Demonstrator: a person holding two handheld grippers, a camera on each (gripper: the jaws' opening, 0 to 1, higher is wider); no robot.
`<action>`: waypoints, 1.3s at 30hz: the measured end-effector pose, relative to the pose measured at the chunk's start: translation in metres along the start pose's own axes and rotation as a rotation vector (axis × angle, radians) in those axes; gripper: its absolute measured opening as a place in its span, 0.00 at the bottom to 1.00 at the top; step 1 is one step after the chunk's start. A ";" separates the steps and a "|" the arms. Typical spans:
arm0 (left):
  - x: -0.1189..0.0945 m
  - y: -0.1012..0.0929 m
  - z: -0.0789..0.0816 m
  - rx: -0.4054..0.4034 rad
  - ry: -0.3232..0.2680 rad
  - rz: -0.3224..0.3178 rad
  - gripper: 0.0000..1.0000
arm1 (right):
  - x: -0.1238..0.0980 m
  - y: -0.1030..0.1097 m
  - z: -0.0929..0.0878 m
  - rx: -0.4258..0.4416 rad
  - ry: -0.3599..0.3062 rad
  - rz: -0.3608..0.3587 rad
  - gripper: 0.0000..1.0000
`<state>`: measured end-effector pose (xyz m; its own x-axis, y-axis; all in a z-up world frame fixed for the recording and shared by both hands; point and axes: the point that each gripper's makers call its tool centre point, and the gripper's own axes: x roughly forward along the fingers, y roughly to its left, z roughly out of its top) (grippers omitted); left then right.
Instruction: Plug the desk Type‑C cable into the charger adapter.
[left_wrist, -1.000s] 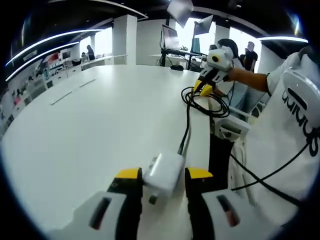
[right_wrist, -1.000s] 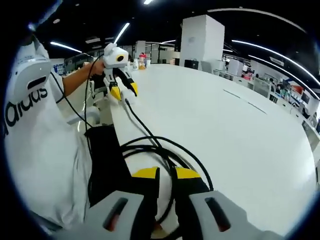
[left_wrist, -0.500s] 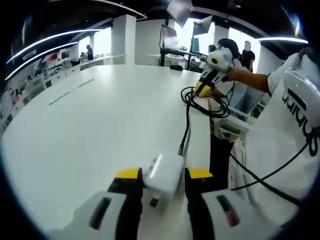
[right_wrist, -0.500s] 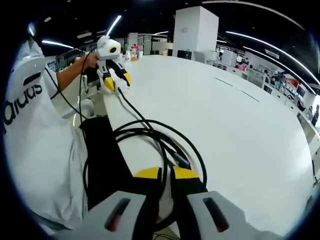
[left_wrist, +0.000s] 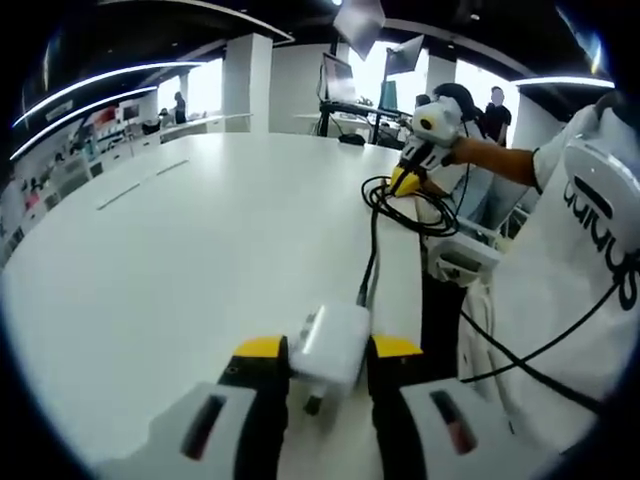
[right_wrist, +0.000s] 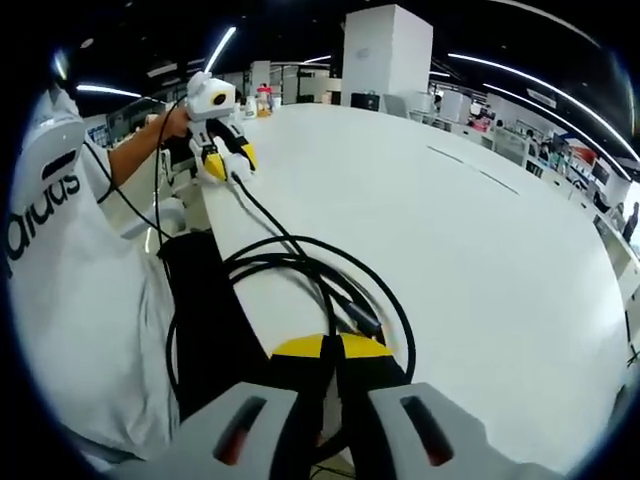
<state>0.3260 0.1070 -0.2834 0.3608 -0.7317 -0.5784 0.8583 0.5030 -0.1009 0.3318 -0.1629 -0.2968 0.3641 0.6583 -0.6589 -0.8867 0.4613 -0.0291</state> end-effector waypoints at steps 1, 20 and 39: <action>0.000 0.000 0.000 -0.001 0.000 0.000 0.29 | 0.000 0.000 0.000 0.001 0.000 0.000 0.02; 0.000 0.003 0.002 -0.035 -0.002 -0.007 0.28 | 0.001 -0.007 0.004 0.018 0.004 -0.016 0.02; 0.010 0.041 0.014 -0.039 -0.016 0.012 0.28 | 0.014 -0.031 0.019 0.009 0.025 -0.048 0.02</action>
<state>0.3694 0.1141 -0.2820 0.3769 -0.7325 -0.5668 0.8390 0.5293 -0.1261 0.3696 -0.1574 -0.2909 0.3987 0.6201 -0.6756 -0.8659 0.4973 -0.0546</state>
